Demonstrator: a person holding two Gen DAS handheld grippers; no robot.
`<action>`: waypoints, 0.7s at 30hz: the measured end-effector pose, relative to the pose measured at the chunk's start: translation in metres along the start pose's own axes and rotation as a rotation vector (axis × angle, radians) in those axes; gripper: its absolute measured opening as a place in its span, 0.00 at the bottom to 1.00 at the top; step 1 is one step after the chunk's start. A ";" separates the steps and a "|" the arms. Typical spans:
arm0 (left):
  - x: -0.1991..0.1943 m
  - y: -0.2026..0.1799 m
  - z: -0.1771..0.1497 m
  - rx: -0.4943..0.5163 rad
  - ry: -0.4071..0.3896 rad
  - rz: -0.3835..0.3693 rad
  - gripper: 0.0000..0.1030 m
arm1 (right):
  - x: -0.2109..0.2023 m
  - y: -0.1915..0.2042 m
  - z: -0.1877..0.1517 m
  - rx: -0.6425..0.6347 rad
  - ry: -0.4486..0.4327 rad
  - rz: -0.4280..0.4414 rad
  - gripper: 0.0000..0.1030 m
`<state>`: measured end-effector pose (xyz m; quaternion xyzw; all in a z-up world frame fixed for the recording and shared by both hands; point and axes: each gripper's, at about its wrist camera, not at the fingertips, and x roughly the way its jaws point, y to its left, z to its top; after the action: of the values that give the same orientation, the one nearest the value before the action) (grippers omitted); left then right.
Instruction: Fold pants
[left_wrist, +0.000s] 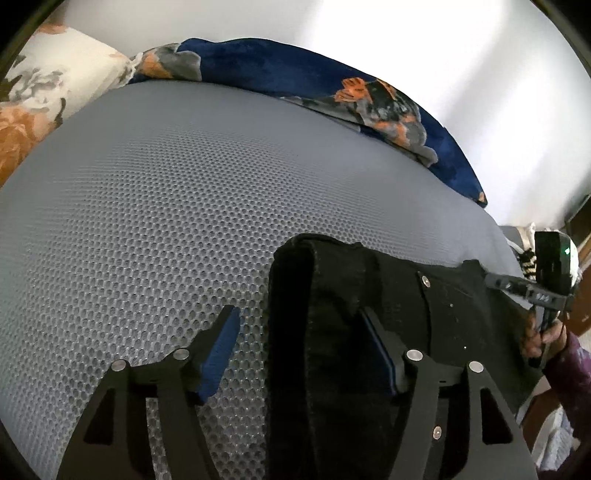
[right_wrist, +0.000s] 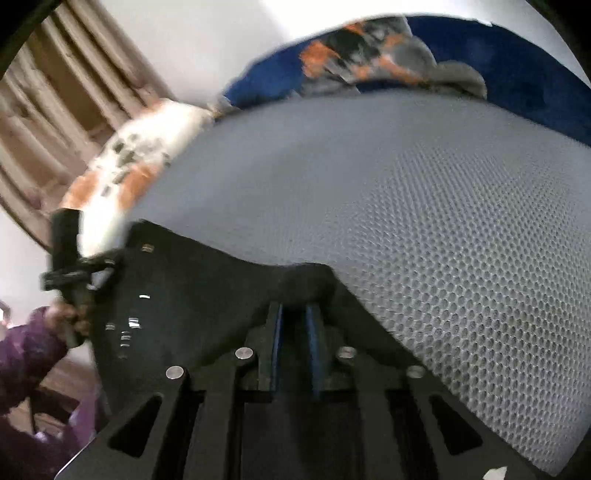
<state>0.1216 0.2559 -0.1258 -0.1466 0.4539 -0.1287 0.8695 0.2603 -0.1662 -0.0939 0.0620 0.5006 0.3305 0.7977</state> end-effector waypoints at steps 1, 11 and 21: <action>-0.003 0.001 -0.002 -0.001 -0.005 0.012 0.69 | -0.002 -0.007 0.002 0.044 -0.018 0.008 0.11; -0.023 0.001 0.002 -0.075 -0.019 0.069 0.75 | -0.039 -0.005 0.006 0.130 -0.150 0.054 0.14; -0.065 -0.022 0.015 -0.091 -0.100 0.144 0.75 | -0.122 -0.026 -0.036 0.366 -0.261 0.001 0.37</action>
<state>0.0963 0.2610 -0.0605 -0.1590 0.4245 -0.0375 0.8906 0.2080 -0.2667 -0.0297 0.2481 0.4447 0.2238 0.8310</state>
